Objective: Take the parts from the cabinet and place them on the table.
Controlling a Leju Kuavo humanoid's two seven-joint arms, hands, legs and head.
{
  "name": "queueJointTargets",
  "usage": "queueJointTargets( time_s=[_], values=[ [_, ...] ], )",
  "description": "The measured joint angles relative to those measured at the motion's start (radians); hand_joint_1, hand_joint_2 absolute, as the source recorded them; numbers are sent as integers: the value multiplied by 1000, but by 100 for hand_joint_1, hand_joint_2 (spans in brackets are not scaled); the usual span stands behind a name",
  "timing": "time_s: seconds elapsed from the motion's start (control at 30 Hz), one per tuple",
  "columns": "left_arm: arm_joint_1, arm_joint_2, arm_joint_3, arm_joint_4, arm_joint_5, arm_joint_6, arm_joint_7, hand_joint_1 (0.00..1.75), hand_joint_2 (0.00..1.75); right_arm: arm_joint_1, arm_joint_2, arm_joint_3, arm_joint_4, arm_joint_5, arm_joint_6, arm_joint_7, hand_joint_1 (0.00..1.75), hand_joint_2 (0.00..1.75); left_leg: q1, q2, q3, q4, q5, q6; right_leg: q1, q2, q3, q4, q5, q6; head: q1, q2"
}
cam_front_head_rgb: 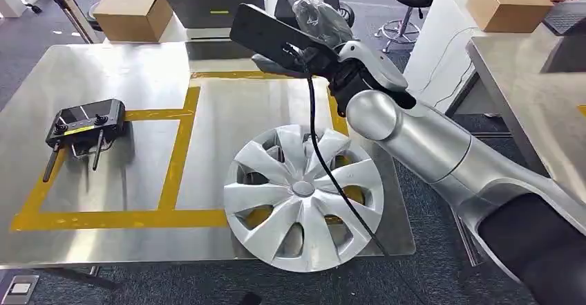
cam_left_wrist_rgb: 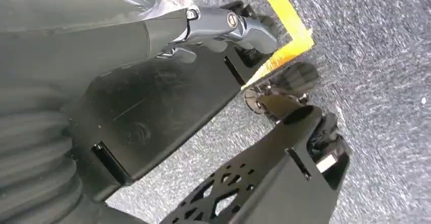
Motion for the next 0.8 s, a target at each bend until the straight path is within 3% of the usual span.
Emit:
queueJointTargets(
  time_s=[0.23, 0.53, 0.7, 0.8],
  values=[
    [0, 0, 0, 0, 0, -4, -8, 0, 0, 1, -4, -2, -6, -2, -12, -2, 0, 0, 0, 0, 0, 0, 0, 0, 0, 0, 0, 0, 0, 0, 0, 0],
    [11, 3, 1, 2, 24, 5, -26, 0, 0, 32, -80, -58, -170, -48, -137, -30, 0, 0, 0, 0, 1, 0, 0, 0, 0, 0, 0, 0, 0, 0, 0, 0],
    [31, 5, 3, 3, 56, 25, -43, 0, 0, 140, -180, -142, -412, -95, -276, -127, 0, 0, -2, 0, 1, 3, -3, 5, -3, 0, 1, -3, 0, 3, 0, 0],
    [37, 9, 6, 4, 68, 33, -56, 0, 0, 212, -247, -193, -562, -98, -307, -145, 0, 0, -5, 0, 1, 4, -5, 8, -5, 0, 1, -3, 0, 6, -1, 0]
  ],
)
